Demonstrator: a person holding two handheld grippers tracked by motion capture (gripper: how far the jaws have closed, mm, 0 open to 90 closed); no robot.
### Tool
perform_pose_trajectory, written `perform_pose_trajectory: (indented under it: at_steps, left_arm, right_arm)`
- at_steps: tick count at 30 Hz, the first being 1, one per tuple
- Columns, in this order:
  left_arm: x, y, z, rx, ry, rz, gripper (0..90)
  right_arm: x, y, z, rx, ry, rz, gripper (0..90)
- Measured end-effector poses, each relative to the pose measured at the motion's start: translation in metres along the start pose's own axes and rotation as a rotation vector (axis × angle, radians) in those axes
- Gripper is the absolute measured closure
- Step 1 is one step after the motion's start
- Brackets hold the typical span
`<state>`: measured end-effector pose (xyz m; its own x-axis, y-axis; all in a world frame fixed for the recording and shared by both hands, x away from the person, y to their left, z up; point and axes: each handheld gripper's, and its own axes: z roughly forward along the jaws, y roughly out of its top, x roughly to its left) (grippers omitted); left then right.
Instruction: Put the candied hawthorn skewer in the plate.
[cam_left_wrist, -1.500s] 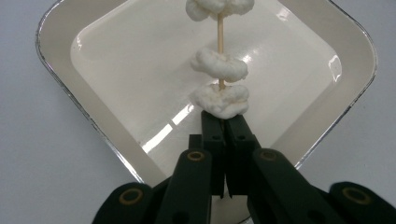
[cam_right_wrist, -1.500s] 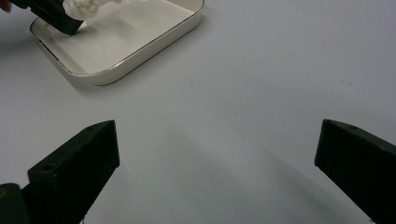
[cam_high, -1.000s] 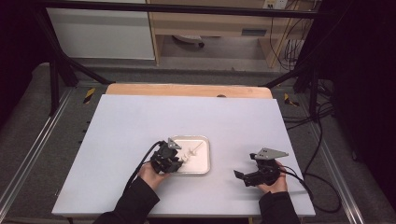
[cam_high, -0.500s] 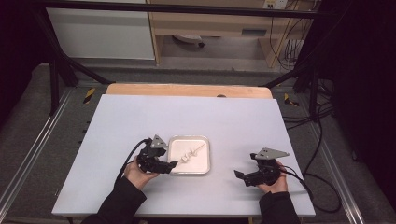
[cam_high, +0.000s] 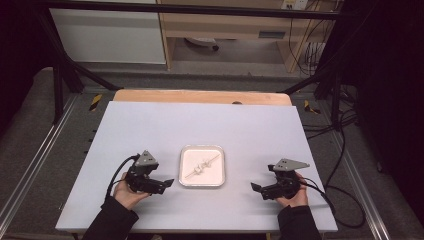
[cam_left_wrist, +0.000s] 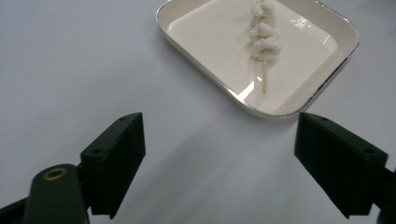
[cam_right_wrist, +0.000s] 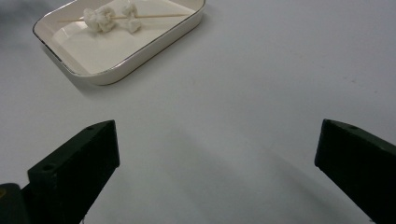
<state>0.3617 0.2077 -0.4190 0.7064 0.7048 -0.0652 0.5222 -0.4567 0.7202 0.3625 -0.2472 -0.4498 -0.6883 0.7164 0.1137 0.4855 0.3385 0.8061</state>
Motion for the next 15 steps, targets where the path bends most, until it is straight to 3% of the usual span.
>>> perform_pose_trajectory:
  at_steps: [6, 15]
  left_arm:
    - [0.011, -0.022, -0.009, -0.017, 0.018, -0.004, 11.8]
    - [0.027, -0.051, -0.017, -0.048, 0.035, -0.049, 10.7]
  right_arm:
    - [-0.001, -0.001, -0.001, -0.005, 0.001, 0.005, 0.5]
    - [-0.001, -0.002, -0.001, -0.002, 0.004, 0.009, 0.5]
